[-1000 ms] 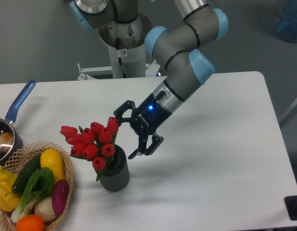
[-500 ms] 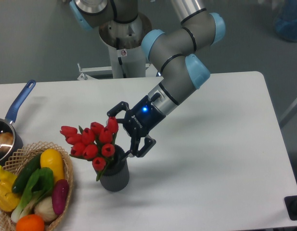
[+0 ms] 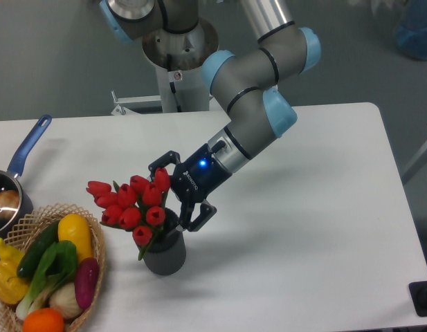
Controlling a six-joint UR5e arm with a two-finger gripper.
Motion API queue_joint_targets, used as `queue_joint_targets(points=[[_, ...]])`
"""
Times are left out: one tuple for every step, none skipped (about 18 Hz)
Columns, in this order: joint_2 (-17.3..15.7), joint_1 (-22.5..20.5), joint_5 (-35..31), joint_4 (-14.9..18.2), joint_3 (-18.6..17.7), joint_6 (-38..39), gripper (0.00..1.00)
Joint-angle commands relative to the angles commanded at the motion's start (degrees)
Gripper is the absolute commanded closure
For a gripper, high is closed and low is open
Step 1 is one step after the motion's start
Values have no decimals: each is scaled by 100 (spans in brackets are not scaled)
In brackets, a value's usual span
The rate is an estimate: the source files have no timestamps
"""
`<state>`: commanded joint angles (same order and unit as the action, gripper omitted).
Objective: Pick up the flowers from the vase
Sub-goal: 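Lower the gripper around the tulip stems at the vase rim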
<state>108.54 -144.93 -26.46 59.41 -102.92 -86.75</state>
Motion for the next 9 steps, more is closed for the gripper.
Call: queue_joint_targets(points=[[0,9,53,9,0,9,0],[0,9,71,0,0,9,0],[0,9,71,9,0,9,0],[0,9,71,9,0,9,0],[0,9,71,9,0,9,2],[0,0,71,9,0,17,11],[0,0,71,9,0,26,24],[0,9,71,9,0,26,31],[9,0,71,9,0,18,33]])
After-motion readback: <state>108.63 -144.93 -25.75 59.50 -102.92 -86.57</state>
